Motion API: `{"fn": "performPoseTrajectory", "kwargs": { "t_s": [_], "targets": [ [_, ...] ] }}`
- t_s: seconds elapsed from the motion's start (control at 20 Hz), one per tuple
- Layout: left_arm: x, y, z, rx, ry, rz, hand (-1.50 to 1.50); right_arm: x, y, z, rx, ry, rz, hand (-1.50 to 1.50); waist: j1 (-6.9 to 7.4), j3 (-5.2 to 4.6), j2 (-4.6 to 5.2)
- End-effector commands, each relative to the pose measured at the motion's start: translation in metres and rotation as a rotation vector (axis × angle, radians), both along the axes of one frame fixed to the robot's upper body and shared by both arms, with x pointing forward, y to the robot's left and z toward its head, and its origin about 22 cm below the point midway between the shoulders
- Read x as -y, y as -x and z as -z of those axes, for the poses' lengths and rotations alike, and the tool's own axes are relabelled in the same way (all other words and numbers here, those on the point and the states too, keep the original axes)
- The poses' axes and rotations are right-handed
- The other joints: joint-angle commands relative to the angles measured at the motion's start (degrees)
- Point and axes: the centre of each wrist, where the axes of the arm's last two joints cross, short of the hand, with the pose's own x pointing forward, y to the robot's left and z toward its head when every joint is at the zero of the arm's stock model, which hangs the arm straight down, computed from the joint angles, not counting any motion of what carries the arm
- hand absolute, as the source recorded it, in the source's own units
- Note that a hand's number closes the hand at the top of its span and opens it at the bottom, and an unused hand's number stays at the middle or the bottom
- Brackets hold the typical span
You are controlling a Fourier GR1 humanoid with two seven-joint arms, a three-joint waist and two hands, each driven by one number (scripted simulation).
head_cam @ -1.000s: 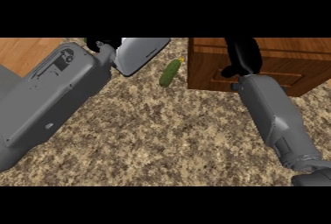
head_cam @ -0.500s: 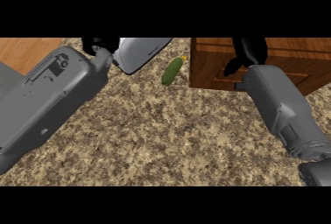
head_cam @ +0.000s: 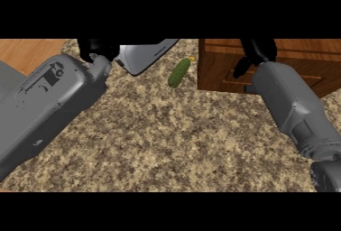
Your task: Pick up the can, place it into the drawer and close the drawer
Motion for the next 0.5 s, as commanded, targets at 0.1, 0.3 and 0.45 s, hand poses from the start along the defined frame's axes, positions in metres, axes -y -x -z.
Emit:
{"fn": "performPoseTrajectory", "kwargs": {
  "t_s": [0.1, 0.3, 0.45],
  "targets": [
    [-0.009, 0.001, -0.009, 0.017, -0.003, 0.006, -1.5, -0.03, -0.01, -0.029, -0.008, -0.44, -0.057, -1.5, 0.96, -0.29, -0.5],
    [-0.007, 0.001, 0.006, -0.006, -0.007, -0.02, -1.5, -0.021, -0.01, -0.028, -0.011, -0.585, -0.1, -1.5, -0.52, -0.42, -0.52],
    [-0.006, 0.007, -0.002, 0.002, -0.006, -0.011, -1.5, -0.017, -0.012, -0.036, -0.002, -0.615, -0.113, -1.5, 0.25, -0.47, -0.66]
  ]
}}
